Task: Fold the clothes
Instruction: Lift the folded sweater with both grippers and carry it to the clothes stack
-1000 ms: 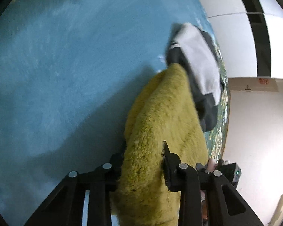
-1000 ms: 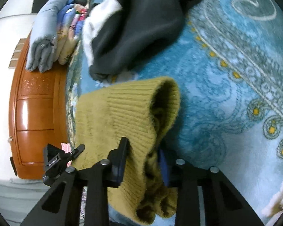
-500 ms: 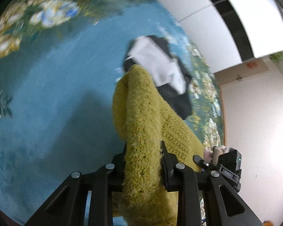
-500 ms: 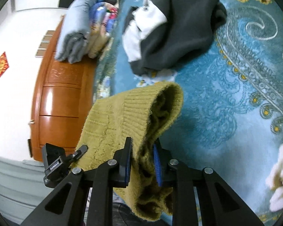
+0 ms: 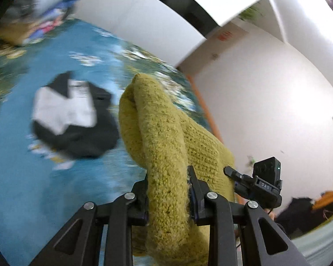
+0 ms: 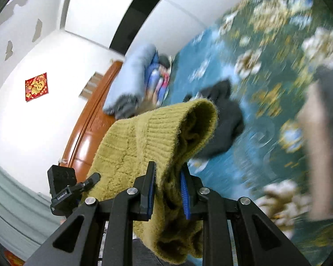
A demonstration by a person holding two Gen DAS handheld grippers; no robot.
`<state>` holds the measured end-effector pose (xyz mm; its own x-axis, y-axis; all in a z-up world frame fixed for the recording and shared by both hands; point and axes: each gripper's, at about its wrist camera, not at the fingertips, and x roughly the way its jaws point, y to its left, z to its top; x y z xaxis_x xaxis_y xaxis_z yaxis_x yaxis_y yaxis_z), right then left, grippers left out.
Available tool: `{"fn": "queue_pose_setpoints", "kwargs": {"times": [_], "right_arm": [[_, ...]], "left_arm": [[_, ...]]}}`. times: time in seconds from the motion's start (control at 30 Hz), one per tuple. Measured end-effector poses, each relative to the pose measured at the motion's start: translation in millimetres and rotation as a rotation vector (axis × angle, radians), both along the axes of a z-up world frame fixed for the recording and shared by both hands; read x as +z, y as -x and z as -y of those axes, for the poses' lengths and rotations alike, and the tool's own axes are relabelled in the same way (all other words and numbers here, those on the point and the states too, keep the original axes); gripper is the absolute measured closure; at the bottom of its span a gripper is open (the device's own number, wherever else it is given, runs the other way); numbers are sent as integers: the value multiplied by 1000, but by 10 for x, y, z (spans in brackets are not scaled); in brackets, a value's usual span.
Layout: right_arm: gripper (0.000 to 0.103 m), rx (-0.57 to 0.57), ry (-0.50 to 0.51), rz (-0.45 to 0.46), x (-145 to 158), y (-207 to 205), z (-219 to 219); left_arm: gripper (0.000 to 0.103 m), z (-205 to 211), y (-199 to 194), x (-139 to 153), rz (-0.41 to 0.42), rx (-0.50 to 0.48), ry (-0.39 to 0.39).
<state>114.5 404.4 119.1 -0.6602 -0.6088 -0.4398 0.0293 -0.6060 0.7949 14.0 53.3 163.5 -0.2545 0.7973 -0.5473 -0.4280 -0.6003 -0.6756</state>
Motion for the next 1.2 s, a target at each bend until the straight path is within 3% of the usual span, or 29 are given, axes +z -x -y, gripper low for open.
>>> {"fn": "queue_pose_setpoints", "kwargs": {"times": [0.23, 0.4, 0.5, 0.6, 0.73, 0.83, 1.0, 1.1, 1.13, 1.2], "right_arm": [[82, -125, -155, -39, 754, -520, -1325], [82, -207, -251, -7, 1041, -817, -2216], [82, -227, -268, 25, 947, -881, -2582], [82, -239, -258, 101, 596, -860, -2875], [91, -291, -200, 199, -4, -826, -3148], [91, -337, -158, 240, -298, -860, -3314], [91, -430, -113, 189, -384, -1084, -3376], [88, -491, -88, 155, -390, -1262, -3396], [86, -499, -73, 138, -391, -1319, -3393], [71, -500, -35, 109, -431, -1383, -3369]], "left_arm": [[75, -1490, -14, 219, 47, -189, -129], [75, -2379, -107, 84, 120, -286, -191], [75, -2689, -142, -178, 158, -312, -172], [75, -2896, -170, -577, 221, -324, -103], [75, -2931, -196, -1058, 281, -290, 3], [74, -2819, -159, -1315, 339, -254, 4], [73, -2752, -81, -1535, 422, -208, -39], [73, -2735, -70, -1555, 427, -206, -43], [73, -2732, -71, -1560, 429, -206, -45], [72, -2734, -75, -1580, 441, -202, -52]]}}
